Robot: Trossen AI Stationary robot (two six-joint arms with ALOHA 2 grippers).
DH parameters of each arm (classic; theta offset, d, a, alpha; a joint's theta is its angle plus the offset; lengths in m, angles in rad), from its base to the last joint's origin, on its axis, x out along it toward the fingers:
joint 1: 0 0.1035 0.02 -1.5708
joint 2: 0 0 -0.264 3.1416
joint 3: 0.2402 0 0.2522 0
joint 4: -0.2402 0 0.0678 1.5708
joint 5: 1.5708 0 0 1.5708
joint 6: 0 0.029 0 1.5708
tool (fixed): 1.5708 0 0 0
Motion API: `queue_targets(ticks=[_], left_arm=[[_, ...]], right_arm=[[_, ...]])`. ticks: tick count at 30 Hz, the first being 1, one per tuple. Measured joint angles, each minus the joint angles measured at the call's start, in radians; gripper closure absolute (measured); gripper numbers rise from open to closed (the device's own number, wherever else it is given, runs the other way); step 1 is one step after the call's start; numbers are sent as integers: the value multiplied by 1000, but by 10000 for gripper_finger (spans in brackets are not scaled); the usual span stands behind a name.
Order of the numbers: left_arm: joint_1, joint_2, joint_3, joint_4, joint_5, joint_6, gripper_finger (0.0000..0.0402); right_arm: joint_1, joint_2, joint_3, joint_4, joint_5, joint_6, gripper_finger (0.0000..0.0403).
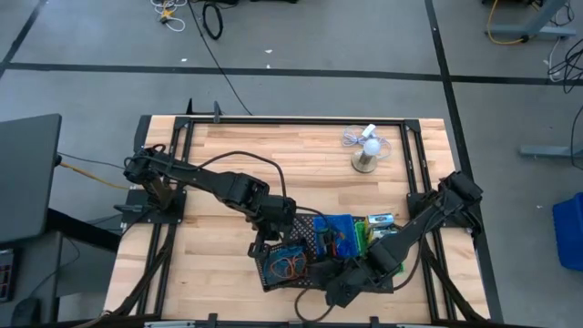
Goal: Pick & Place Office Desk Supplies
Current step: Put the black bin with the rubber bands on the shelf
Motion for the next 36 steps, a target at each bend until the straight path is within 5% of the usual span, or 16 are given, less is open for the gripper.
queue_targets(ticks=[36], left_arm=[[6, 0, 2, 31, -3, -32, 401]], right_arm=[[-76, -1, 0, -79, 96, 1, 403]])
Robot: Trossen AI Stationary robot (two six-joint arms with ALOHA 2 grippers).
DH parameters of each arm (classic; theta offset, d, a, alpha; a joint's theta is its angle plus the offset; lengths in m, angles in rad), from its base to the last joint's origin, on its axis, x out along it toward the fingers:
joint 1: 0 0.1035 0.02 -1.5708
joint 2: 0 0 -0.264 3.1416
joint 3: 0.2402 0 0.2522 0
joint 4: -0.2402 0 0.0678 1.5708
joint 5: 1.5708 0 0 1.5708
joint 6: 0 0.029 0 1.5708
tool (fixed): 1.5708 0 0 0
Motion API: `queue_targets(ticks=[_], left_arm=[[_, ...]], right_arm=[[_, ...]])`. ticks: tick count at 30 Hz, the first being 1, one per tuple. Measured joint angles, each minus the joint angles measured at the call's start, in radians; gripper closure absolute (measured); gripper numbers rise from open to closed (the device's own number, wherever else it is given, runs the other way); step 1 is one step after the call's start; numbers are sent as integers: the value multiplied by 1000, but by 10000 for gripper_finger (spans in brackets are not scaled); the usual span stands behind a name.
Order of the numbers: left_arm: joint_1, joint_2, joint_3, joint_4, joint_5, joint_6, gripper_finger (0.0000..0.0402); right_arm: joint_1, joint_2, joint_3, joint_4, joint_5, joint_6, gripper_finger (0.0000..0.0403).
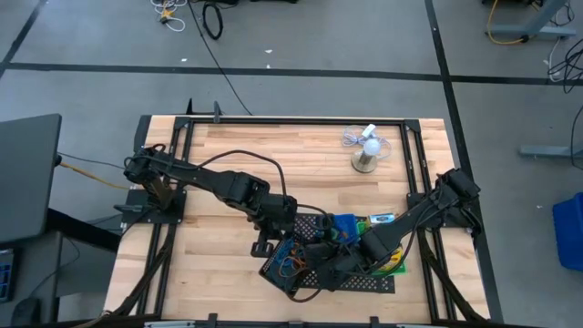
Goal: Pick & Place Office Desk Supplies
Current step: Put the black bin with the rubber bands on the shelf
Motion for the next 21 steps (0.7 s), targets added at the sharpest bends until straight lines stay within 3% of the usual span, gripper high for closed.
queue_targets(ticks=[14, 21], left_arm=[[0, 0, 0, 2, -15, -37, 401], [0, 0, 0, 2, -16, -47, 401]], right_arm=[[11, -40, 2, 12, -4, -26, 397], [32, -39, 70, -63, -3, -32, 393]])
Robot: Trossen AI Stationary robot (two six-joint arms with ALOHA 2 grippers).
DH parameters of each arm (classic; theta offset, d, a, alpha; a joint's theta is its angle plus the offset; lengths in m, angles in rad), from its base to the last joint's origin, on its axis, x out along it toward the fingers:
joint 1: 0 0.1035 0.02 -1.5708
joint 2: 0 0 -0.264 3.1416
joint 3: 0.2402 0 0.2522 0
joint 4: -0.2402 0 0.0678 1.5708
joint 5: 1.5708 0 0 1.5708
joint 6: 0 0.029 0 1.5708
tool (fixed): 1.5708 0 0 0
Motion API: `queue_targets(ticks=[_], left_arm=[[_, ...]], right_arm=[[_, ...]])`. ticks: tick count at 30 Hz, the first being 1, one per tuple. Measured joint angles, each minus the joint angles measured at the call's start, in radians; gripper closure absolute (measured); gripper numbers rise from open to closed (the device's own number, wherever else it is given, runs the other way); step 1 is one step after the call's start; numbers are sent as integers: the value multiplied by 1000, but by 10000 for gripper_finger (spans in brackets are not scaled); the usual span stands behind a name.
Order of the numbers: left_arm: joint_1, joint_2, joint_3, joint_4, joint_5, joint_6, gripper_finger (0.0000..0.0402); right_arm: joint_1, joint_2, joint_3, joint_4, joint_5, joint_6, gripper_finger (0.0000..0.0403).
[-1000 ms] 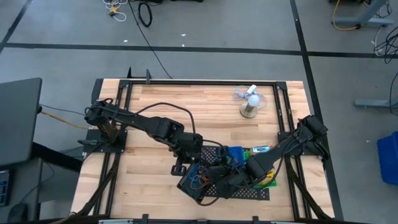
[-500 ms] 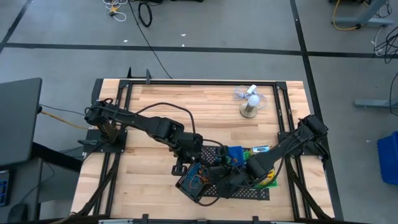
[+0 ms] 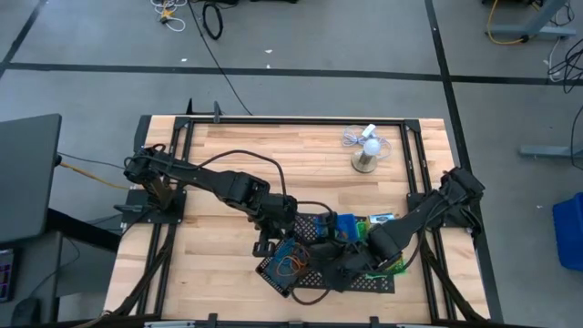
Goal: Pick & Place Office Desk Supplies
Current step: Put the black bin with the rubber bands on the shelf
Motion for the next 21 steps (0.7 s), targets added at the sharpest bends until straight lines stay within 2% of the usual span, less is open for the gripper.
queue_targets(ticks=[6, 10, 17, 21], left_arm=[[0, 0, 0, -2, -1, 0, 401], [0, 0, 0, -2, -11, 0, 401], [0, 0, 0, 1, -11, 0, 401], [0, 0, 0, 2, -11, -1, 401]], right_arm=[[84, -1, 43, -12, -18, -91, 400], [133, 0, 45, 9, -117, -73, 401], [151, 34, -12, 182, -216, -48, 402], [144, 69, -18, 234, -226, -40, 402]])
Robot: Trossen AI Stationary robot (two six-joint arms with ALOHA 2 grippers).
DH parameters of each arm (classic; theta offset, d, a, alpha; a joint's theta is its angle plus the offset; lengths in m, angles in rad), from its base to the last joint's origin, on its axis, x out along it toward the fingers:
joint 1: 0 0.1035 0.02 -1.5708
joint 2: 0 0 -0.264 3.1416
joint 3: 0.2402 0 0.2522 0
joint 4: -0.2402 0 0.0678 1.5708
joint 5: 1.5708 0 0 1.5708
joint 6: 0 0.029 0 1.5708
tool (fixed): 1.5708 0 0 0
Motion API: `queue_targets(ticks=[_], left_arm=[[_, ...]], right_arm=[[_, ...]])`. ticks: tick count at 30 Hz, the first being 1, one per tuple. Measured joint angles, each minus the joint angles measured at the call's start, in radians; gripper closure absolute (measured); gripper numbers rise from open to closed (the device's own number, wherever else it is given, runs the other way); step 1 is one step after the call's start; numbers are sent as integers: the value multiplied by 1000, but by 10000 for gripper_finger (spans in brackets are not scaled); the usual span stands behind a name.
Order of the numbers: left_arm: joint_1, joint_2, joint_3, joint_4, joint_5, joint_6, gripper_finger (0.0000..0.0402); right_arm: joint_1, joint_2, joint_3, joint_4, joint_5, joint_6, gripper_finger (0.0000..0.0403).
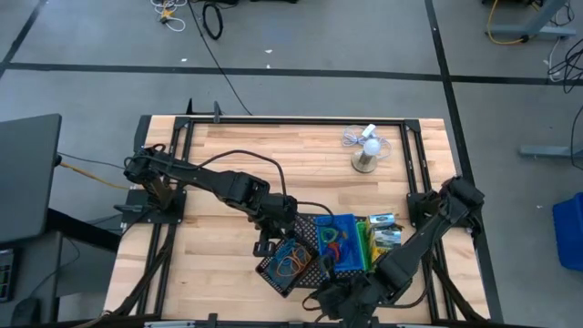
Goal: Pick & Place Office Desk Supplies
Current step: Put the black bin with the rubber bands on the shelf
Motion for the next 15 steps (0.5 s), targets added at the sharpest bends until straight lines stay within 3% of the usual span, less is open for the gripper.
queue_targets(ticks=[15], left_arm=[[20, 0, 0, 30, 17, 32, 401]], right_arm=[[-13, 117, 0, 322, -38, -63, 403]])
